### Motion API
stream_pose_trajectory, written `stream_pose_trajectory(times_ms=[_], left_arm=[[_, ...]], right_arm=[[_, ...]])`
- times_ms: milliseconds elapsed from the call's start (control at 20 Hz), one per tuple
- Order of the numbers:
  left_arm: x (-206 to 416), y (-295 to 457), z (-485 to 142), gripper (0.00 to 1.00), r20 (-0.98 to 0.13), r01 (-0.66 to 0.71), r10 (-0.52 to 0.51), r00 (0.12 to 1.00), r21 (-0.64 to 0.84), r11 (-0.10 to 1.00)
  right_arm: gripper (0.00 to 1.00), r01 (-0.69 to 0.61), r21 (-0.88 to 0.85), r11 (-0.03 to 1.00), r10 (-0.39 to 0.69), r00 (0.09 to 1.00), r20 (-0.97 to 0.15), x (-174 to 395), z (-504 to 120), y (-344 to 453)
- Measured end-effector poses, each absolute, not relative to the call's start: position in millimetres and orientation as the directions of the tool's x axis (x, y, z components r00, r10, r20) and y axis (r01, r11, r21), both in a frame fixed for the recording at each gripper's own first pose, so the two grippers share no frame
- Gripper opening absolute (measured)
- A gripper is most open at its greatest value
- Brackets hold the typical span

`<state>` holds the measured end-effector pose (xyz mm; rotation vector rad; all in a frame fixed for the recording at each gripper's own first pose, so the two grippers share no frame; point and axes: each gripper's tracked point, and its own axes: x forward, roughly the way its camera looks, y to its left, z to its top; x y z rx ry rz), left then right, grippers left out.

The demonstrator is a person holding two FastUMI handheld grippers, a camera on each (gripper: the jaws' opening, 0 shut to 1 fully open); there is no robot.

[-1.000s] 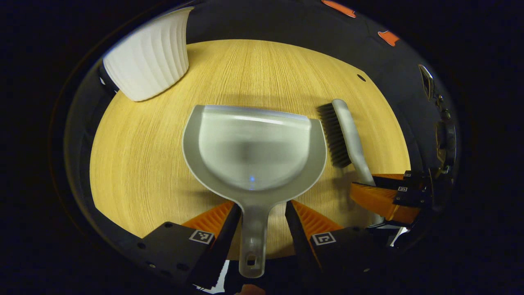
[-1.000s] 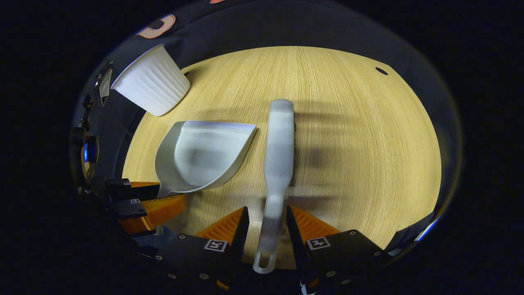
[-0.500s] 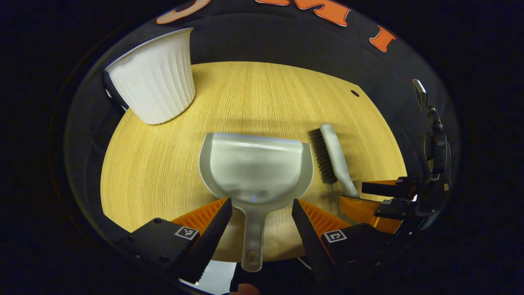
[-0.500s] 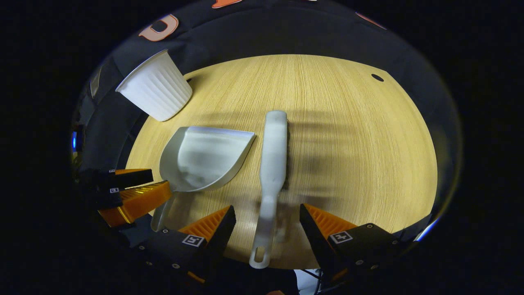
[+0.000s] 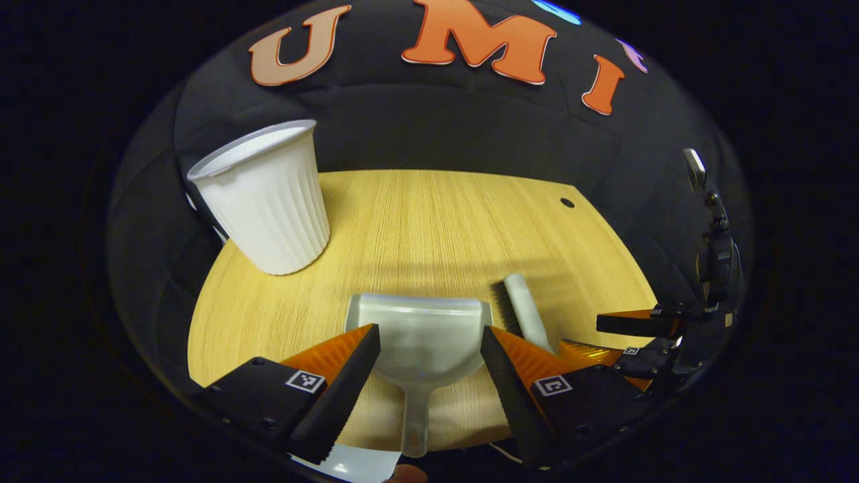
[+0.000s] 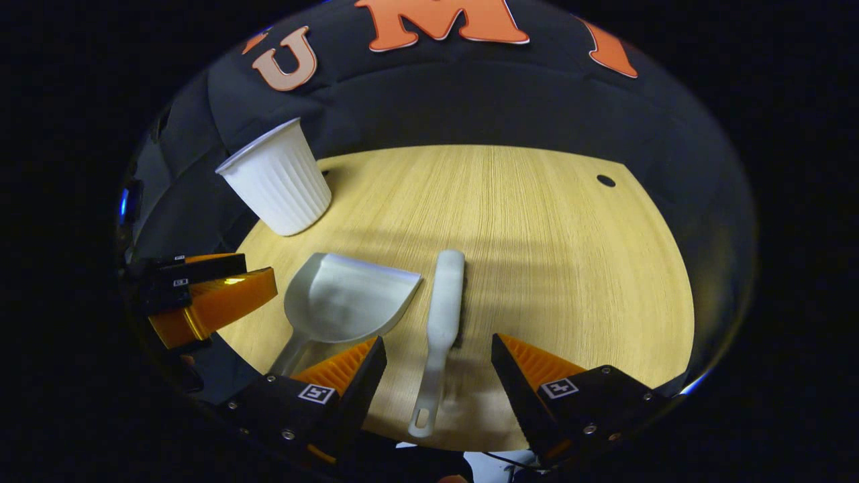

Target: Pick up the small broom and dustpan from the desktop, sweep the trash into the dustpan with the broom, and then empty the trash into the garbage bin.

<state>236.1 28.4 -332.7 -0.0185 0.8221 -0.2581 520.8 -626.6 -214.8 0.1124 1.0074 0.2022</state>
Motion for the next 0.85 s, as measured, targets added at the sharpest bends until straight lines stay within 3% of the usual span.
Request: stream_pose_trajectory(times_ms=[200,450,850], left_arm=[[248,31,-311,0.97,-0.643,0.177,-0.247,0.725,-0.172,0.969],[271,26,-282,0.96,-0.482,0.141,-0.188,0.855,-0.132,0.981],[283,37,-213,0.96,-0.275,0.123,-0.151,0.950,-0.117,0.986]], right_arm=[[0.95,-0.108,0.187,0.976,0.212,0.645,-0.735,547,-167,-631],[0.95,-0.096,0.176,0.980,0.183,0.786,-0.590,571,-101,-641],[0.94,-0.069,0.177,0.982,0.123,0.941,-0.314,590,3,-664]])
